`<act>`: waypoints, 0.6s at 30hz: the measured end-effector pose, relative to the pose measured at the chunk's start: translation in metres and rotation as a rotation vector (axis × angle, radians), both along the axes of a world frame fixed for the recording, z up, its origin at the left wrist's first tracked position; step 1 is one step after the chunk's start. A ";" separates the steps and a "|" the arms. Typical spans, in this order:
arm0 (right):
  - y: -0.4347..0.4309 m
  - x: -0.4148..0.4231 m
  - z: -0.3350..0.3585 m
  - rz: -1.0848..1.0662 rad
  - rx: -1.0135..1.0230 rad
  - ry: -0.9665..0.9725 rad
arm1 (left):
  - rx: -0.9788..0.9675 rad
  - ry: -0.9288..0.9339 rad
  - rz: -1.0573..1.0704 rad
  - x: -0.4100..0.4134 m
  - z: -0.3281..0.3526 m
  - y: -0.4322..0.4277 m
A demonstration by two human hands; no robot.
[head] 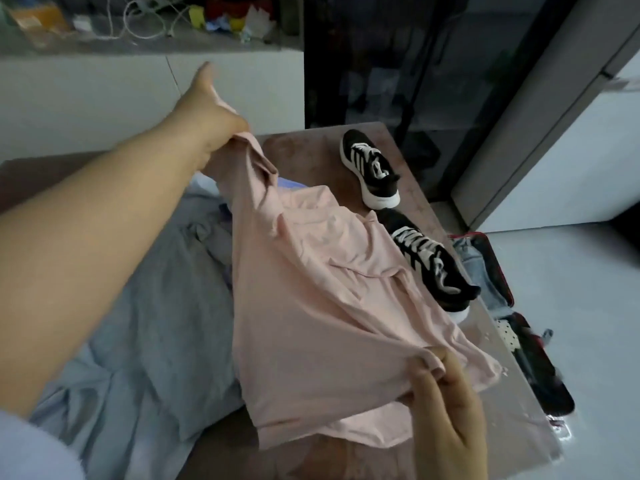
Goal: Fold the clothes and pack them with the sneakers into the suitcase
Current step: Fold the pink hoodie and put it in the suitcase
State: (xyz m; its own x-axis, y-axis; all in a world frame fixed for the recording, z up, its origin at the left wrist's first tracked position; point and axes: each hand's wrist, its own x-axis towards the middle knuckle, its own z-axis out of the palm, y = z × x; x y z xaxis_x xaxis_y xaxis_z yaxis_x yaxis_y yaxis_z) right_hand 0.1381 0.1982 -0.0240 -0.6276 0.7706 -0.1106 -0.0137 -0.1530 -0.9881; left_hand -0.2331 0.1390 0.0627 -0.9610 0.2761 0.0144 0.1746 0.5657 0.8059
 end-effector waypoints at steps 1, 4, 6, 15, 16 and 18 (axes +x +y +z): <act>0.015 0.010 -0.003 -0.085 0.018 -0.052 | -0.086 0.054 -0.060 0.012 0.005 0.028; 0.060 0.035 -0.021 -0.271 0.003 -0.196 | -0.280 0.121 -0.215 0.041 -0.004 0.108; 0.089 0.047 -0.044 -0.283 -0.036 -0.331 | -0.398 0.091 -0.233 0.051 -0.029 0.151; 0.163 0.045 -0.107 0.255 0.277 -0.906 | -0.448 -0.159 -0.355 0.088 -0.154 0.170; 0.166 0.047 -0.108 0.286 0.316 -0.921 | -0.422 -0.101 -0.415 0.088 -0.155 0.161; 0.170 0.051 -0.109 0.319 0.384 -0.940 | -0.498 0.089 -0.498 0.080 -0.149 0.139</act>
